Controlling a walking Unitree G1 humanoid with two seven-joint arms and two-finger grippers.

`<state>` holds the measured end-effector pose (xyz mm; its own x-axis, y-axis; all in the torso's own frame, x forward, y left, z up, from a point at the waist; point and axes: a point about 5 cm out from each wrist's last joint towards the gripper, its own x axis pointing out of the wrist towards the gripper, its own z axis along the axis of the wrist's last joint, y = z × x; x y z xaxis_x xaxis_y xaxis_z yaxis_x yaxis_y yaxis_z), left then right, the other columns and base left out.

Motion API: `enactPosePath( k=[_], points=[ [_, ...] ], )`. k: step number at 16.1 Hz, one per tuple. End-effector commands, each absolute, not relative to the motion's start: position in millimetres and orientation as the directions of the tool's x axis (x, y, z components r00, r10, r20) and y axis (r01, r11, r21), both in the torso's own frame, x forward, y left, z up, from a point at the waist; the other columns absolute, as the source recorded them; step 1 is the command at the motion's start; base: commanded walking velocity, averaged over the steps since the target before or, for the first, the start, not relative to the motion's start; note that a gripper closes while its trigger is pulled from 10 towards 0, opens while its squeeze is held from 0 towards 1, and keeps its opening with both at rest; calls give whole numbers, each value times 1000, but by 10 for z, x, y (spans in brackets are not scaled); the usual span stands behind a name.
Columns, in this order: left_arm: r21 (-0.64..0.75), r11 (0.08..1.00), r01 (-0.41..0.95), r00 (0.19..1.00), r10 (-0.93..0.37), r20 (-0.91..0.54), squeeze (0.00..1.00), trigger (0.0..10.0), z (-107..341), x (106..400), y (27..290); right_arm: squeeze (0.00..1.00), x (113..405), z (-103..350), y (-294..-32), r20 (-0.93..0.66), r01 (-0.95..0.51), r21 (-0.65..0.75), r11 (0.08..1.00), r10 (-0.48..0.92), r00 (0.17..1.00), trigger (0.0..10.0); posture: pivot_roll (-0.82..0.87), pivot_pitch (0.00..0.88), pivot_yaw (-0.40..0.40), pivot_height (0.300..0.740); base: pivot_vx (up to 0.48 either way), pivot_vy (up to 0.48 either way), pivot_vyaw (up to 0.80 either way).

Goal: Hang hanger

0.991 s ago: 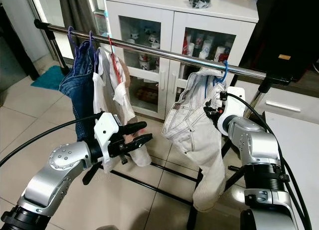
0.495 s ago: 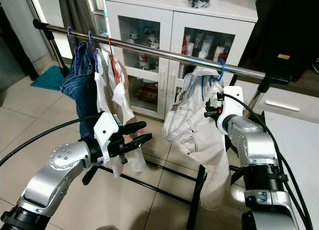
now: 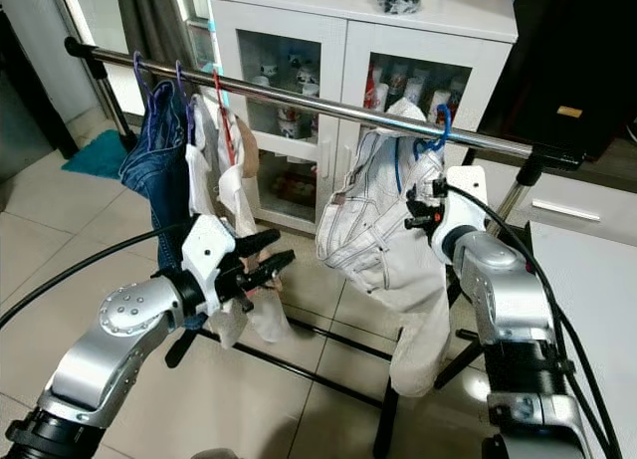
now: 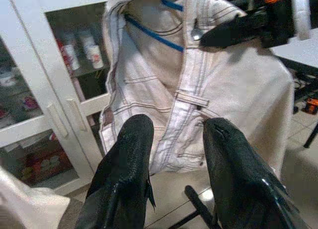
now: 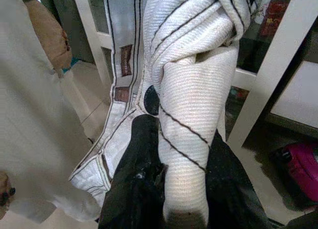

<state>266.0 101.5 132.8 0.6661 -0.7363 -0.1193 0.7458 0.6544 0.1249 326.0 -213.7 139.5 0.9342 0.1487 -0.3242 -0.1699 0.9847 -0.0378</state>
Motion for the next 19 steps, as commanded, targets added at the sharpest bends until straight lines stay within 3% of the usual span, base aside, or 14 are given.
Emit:
enactPosePath(
  k=[1,4,11,19],
  points=[
    [144,681,718,695,-712,-96,0,10000,1381,2710,1037,0,3234,1679,-2142,-191,-189,-70,980,172,966,0,50,0,-15,740,0,0,0],
    [132,695,707,707,-702,-90,0,10000,1380,2717,1043,0,3119,1625,-2079,-204,-226,-81,971,206,957,0,46,0,-14,740,0,0,0],
    [122,692,712,703,-703,-108,0,10000,1332,2686,1030,0,2741,1482,-1834,-224,-243,-27,970,231,947,0,32,0,-7,740,-281,0,0],
    [116,698,707,708,-699,-102,0,10000,1332,2687,1039,0,2625,1445,-1724,-243,-249,-2,968,241,939,0,31,0,-11,740,-173,0,0]
  ],
)
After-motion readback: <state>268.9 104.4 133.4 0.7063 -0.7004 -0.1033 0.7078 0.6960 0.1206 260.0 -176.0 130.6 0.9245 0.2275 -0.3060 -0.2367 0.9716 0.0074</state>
